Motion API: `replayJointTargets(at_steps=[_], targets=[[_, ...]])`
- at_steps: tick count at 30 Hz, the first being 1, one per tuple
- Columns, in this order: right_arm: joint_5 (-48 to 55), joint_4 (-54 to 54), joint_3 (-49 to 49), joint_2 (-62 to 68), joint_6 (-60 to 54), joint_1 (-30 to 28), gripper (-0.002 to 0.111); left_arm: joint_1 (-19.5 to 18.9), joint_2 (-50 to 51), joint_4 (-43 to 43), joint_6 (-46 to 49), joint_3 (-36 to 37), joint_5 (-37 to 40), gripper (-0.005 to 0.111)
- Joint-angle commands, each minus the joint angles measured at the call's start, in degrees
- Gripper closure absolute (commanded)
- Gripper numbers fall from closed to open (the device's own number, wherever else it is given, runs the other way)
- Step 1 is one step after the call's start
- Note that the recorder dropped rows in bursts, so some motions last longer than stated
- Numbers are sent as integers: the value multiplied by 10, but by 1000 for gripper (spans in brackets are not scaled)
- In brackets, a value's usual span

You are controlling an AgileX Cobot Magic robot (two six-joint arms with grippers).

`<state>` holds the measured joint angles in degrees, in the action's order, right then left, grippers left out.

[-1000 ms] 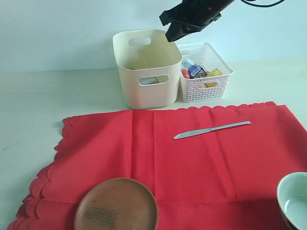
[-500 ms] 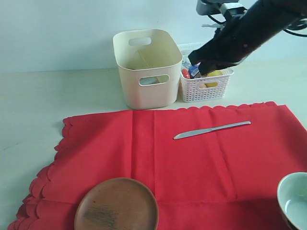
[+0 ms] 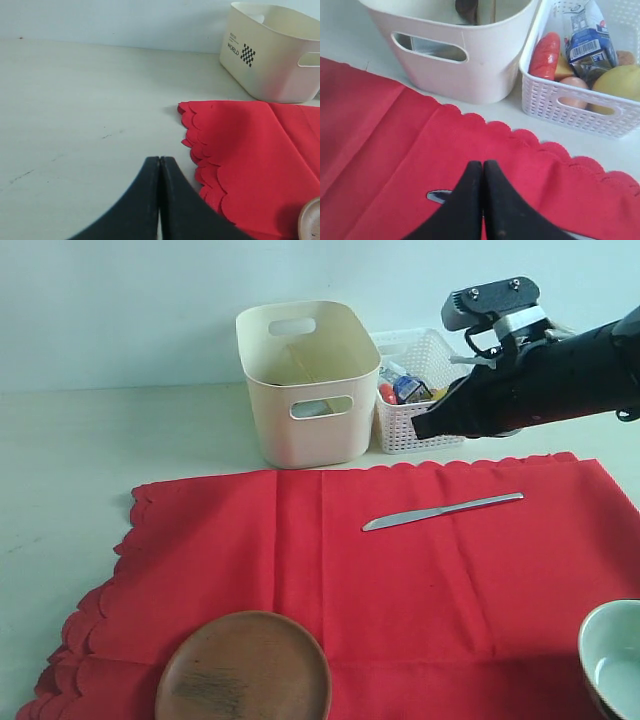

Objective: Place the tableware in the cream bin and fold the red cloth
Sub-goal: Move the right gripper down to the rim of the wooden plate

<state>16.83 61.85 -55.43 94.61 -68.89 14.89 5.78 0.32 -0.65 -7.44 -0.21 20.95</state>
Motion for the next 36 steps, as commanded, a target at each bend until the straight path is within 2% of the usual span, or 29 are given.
replayJointTargets(at_steps=[1,15,22,30,34,36], targets=[[3,17,6,-7,-34,-2,108,-2,-3,-1,-1,2,-4,107],[31,21,7,-6,-44,-2,108,-2,-3,-1,-1,2,-4,107],[153,24,7,-6,-44,-2,108,-2,-3,-1,-1,2,-4,107],[230,13,20,0,-24,-2,108,-2,-3,-1,-1,2,-4,107],[297,16,20,52,-13,-2,108,-2,-3,-1,-1,2,-4,107],[297,19,20,77,-29,12,108,-2,-3,-1,-1,2,-4,107]])
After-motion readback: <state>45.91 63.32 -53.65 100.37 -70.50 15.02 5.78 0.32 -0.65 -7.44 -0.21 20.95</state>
